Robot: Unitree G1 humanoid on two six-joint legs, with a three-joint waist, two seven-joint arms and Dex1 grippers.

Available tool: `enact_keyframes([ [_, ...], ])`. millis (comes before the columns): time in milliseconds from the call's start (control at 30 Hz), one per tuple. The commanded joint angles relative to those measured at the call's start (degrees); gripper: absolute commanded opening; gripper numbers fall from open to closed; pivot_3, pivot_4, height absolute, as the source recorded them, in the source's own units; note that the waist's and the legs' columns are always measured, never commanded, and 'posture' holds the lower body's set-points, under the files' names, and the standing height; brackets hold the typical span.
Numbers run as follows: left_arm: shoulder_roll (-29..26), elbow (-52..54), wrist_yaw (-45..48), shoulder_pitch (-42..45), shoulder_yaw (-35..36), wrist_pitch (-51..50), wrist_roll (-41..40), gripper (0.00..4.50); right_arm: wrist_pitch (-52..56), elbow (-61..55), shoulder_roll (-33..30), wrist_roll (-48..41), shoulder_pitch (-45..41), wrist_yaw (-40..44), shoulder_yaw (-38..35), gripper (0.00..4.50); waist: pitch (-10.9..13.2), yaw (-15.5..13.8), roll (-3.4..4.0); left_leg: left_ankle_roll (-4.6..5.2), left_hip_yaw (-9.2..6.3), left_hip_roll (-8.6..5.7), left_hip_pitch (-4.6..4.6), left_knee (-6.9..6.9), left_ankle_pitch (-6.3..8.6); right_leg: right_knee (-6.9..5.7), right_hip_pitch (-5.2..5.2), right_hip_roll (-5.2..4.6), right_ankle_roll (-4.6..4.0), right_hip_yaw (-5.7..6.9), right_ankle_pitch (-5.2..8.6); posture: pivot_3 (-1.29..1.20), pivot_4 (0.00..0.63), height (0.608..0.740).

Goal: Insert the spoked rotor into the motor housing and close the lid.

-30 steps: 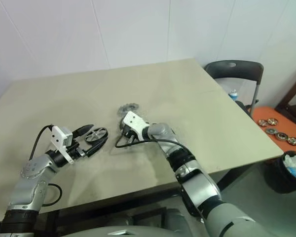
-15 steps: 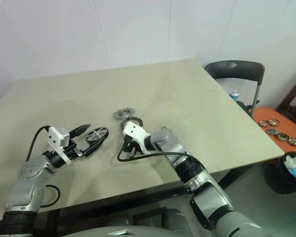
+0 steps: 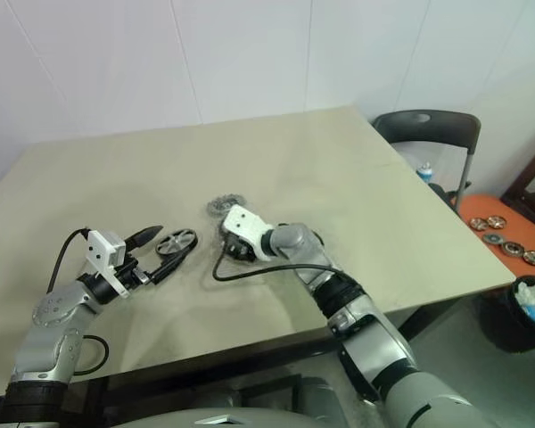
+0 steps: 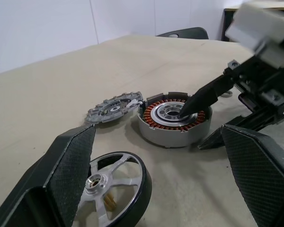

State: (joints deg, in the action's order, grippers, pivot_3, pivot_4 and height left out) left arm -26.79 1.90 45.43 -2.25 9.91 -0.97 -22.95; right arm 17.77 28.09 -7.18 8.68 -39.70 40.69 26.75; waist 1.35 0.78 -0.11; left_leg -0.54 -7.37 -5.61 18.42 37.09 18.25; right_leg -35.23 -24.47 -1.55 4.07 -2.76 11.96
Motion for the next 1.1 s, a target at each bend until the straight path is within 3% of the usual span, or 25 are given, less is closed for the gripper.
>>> enact_keyframes([
  [33,-0.09,1.4,-0.46,0.38,0.41,0.82,0.2,4.5,-2.93,1.09,0.42,1.92,-1.87,-0.57,0.89,2.78,0.0,0.15,-0.01,0.0,0.0,0.0,-0.01,0.0,0.0,0.0,0.0,0.01,0.0,0.0,0.0,0.0,0.0,0.74],
  [133,-0.16,1.95,-0.77,0.24,0.52,0.73,0.08,4.5,-4.65,2.04,0.5,2.82,-1.9,-0.33,0.98,2.18,-0.01,0.07,-0.01,0.0,0.0,0.0,-0.01,0.01,0.0,-0.01,0.0,0.0,0.0,-0.01,0.0,0.0,0.0,0.74],
  [367,-0.29,2.24,-1.06,0.29,0.51,0.59,0.09,4.5,-5.63,2.36,1.04,2.92,-1.67,0.45,0.41,0.02,-0.01,0.01,-0.02,0.0,0.0,0.01,-0.03,0.01,0.0,-0.03,0.02,0.01,0.0,-0.01,0.0,0.0,0.0,0.74],
  [567,-0.37,2.33,-1.34,0.42,0.47,0.46,0.18,4.5,-2.79,0.7,2.15,0.15,-1.04,2.03,-1.63,0.02,-0.01,0.01,-0.02,0.0,0.0,0.0,-0.03,0.01,0.0,-0.02,0.02,0.01,0.0,-0.01,0.0,0.0,0.0,0.74],
  [767,-0.08,2.08,-1.68,0.14,0.15,0.56,0.47,4.5,10.57,-11.56,1.36,-8.34,-0.73,10.42,-5.39,0.02,0.02,0.09,0.01,0.02,-0.01,0.0,0.05,-0.02,0.01,0.04,-0.04,0.01,0.0,-0.01,0.0,0.0,0.0,0.74],
  [933,-0.27,1.85,-1.87,-0.14,0.65,0.76,0.51,4.5,21.03,-23.24,-3.14,-12.61,2.3,16.82,-2.7,0.02,0.02,-0.25,0.01,0.02,-0.01,0.0,0.1,-0.01,0.01,0.04,-0.07,-0.01,0.0,-0.01,0.0,0.0,0.0,0.74],
  [1033,-0.32,1.47,-1.87,-0.04,0.73,0.95,0.63,4.5,20.23,-20.32,-2.66,-11.72,3.64,14.19,-2.32,0.02,0.01,-0.17,-0.01,0.02,-0.02,0.0,0.06,0.01,0.01,0.05,-0.01,-0.02,0.01,0.0,0.0,0.0,0.0,0.74],
  [1100,-0.29,1.34,-1.94,0.14,0.65,1.03,0.78,4.5,18.04,-17.71,-2.16,-10.6,4.31,12.35,-1.82,0.56,0.02,-0.09,0.0,0.01,-0.02,0.0,0.04,0.02,0.01,0.03,0.0,-0.02,0.01,0.0,0.0,0.0,0.0,0.74],
])
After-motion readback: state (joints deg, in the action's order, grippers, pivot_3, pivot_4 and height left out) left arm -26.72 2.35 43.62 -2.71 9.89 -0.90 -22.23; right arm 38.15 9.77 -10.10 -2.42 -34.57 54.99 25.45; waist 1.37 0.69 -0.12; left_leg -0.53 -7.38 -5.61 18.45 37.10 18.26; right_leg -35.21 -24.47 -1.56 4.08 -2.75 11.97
